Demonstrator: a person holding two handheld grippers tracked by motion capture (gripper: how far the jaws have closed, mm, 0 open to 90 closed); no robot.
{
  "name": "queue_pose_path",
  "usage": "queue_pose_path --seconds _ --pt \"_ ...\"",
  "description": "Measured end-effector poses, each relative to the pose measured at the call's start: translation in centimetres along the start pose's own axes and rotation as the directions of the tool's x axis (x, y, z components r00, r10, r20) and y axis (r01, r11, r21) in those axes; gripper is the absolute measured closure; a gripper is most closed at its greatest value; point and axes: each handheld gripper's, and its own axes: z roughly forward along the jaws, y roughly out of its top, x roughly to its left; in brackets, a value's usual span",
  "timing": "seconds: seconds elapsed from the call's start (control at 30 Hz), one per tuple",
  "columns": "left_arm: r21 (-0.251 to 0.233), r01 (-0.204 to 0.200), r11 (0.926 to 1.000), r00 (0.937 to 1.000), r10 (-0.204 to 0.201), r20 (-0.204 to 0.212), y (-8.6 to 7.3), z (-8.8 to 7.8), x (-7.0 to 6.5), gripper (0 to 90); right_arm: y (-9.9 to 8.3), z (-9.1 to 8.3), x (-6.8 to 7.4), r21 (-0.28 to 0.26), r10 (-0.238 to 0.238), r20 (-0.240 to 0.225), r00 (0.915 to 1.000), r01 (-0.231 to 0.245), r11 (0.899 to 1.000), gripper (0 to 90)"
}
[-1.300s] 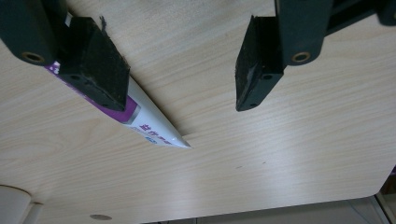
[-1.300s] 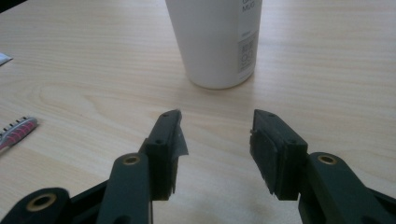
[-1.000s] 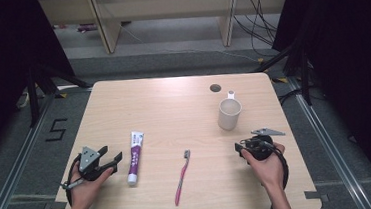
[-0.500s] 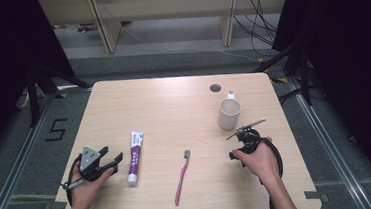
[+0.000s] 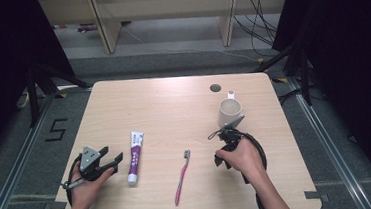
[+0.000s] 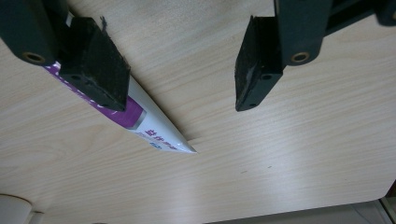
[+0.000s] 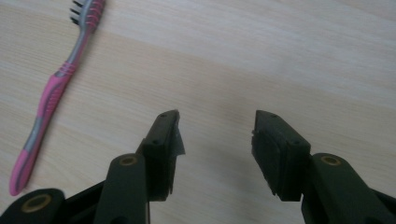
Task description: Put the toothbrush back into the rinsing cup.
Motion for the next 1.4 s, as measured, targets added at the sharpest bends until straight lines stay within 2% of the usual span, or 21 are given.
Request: queue_pose_path --seconds 0.07,0.1,0.3,0.33,0.53,0.6,0.63,0.67,0.73,0.77,0.83,0.9,1.0,1.03,1.07,1.1,1.13,1.2,1.27,1.33,1.4 --pt "0.0 0.001 1.0 1.0 -0.001 0.0 0.0 0.0 0.0 35.5 0.1 0.1 0.2 0.007 -0.012 -0.001 0.9999 0.012 1.0 51.6" --pt "-0.005 0.005 1.0 1.0 -0.005 0.003 0.0 0.0 0.0 35.5 0.3 0.4 0.9 0.011 -0.015 -0.01 0.9998 0.015 1.0 51.6" --pt "0.0 0.006 1.0 1.0 -0.006 0.002 0.0 0.0 0.0 35.4 0.8 1.2 2.8 0.027 -0.017 -0.015 0.9997 0.017 0.999 51.0" --pt "0.001 0.005 1.0 1.0 -0.005 0.001 0.0 0.0 0.0 35.5 0.9 1.2 2.9 0.018 -0.05 -0.02 0.9985 0.051 0.999 51.0" --pt "0.002 0.005 1.0 1.0 -0.005 0.002 0.0 0.0 0.0 35.5 1.2 1.9 4.3 0.01 -0.054 -0.027 0.9982 0.054 0.998 50.9" --pt "0.001 0.006 1.0 1.0 -0.006 0.002 0.0 0.0 0.0 35.4 1.5 2.3 5.2 0.025 -0.066 -0.04 0.997 0.067 0.997 51.0" --pt "0.002 0.006 1.0 1.0 -0.006 0.002 0.0 0.0 0.0 35.5 1.5 2.3 5.5 0.031 -0.069 -0.03 0.9972 0.07 0.997 51.1" --pt "0.003 0.005 1.0 1.0 -0.005 0.002 0.0 0.0 0.0 35.5 1.6 2.3 5.8 0.041 -0.048 -0.03 0.9984 0.049 0.998 51.3" --pt "0.003 0.004 1.0 1.0 -0.004 0.003 0.0 0.0 0.0 35.5 1.6 2.3 6.2 0.044 -0.041 -0.009 0.9991 0.041 0.998 51.6" --pt "0.002 0.003 1.0 1.0 -0.003 0.004 0.0 0.1 0.0 35.5 1.9 2.5 6.8 0.048 -0.047 -0.021 0.9987 0.048 0.998 52.2" --pt "0.002 0.007 1.0 1.0 -0.007 0.003 0.0 0.0 0.1 35.5 2.0 2.6 7.2 0.052 -0.052 -0.031 0.9982 0.054 0.997 52.9" --pt "0.001 0.01 1.0 0.9999 -0.01 0.003 0.0 0.0 0.1 35.5 2.2 2.9 7.4 0.045 -0.083 -0.035 0.9959 0.085 0.995 53.3" --pt "0.0 0.01 1.0 0.9999 -0.01 0.003 0.0 0.0 0.1 35.4 2.4 2.9 7.9 0.059 -0.066 -0.033 0.9972 0.068 0.996 53.3" --pt "0.001 0.009 1.0 1.0 -0.009 0.004 0.0 0.0 0.1 35.4 2.4 3.0 8.0 0.045 -0.088 -0.022 0.9959 0.089 0.995 53.3" --pt "0.002 0.008 1.0 1.0 -0.008 0.005 0.0 0.0 0.1 35.4 2.4 3.1 8.1 0.048 -0.077 -0.033 0.9965 0.078 0.996 53.3" --pt "0.002 0.008 1.0 1.0 -0.008 0.005 0.0 0.0 0.1 35.4 2.5 3.2 8.2 0.048 -0.092 -0.021 0.9955 0.093 0.994 53.3" --pt "0.002 0.008 1.0 1.0 -0.008 0.005 0.0 0.0 0.1 35.5 2.5 3.2 8.2 0.048 -0.092 -0.021 0.9955 0.093 0.994 53.3" --pt "0.002 0.007 1.0 1.0 -0.007 0.005 0.0 0.0 0.1 35.5 2.6 3.1 9.1 0.083 -0.051 -0.02 0.9985 0.053 0.995 53.0" --pt "0.002 0.007 1.0 1.0 -0.007 0.005 0.0 0.0 0.1 35.4 2.6 3.2 9.1 0.076 -0.064 -0.029 0.9976 0.066 0.995 52.9" --pt "0.002 0.008 1.0 1.0 -0.008 0.005 0.0 0.0 0.1 35.4 2.7 3.3 9.4 0.082 -0.072 -0.014 0.9973 0.073 0.994 53.1" --pt "0.002 0.007 1.0 1.0 -0.007 0.006 0.0 0.0 0.1 35.4 2.8 3.7 9.6 0.068 -0.102 -0.009 0.9947 0.102 0.992 53.5"
